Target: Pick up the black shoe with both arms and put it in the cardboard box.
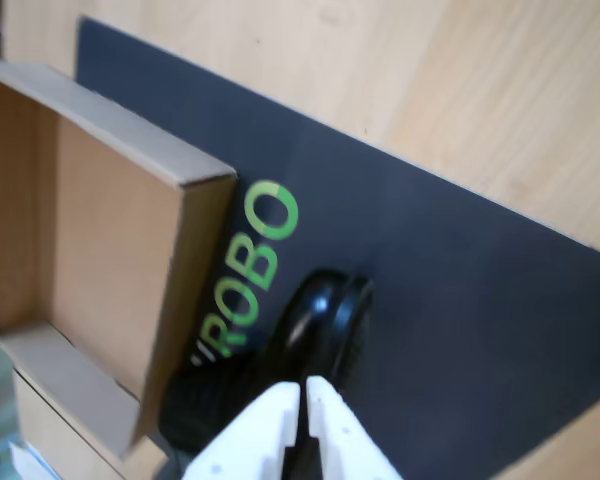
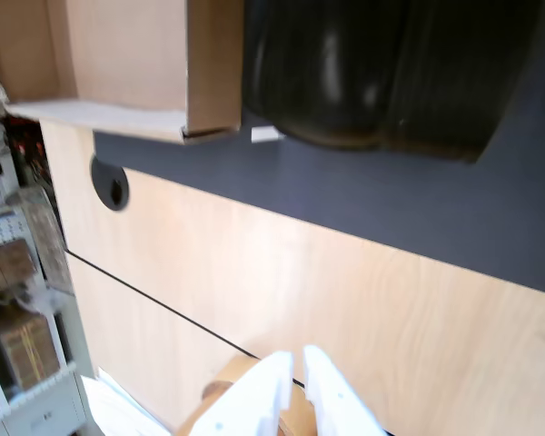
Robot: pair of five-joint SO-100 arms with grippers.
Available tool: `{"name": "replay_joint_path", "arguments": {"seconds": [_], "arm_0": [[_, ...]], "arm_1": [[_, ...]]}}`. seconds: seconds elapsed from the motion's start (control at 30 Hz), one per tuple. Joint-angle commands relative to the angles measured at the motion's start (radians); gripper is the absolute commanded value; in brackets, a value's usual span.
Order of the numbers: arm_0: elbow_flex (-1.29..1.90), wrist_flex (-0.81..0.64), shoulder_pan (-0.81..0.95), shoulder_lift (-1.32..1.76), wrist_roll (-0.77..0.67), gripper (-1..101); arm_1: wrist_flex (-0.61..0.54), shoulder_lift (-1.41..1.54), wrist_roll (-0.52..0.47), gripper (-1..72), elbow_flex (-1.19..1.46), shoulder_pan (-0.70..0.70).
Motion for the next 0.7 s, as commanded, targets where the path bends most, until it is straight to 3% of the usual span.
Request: {"name": "replay_joint_path", "arguments": {"seconds": [0.0, 0.23, 0.67], "arm_0": [[-0.110, 0.063, 0.060, -0.023, -0.044, 0], [-0.287, 0.183, 0.193, -0.158, -0.129, 0], [-0.419, 0.241, 0.436, -0.290, -0.258, 0]], "arm_1": [[0.049, -0.028, -0.006, -0.2, -0.078, -0.043], [0.086, -0.063, 0.003, -0.2, -0.112, -0.117], [0.160, -0.114, 0.000, 0.4, -0.156, -0.225]]}}
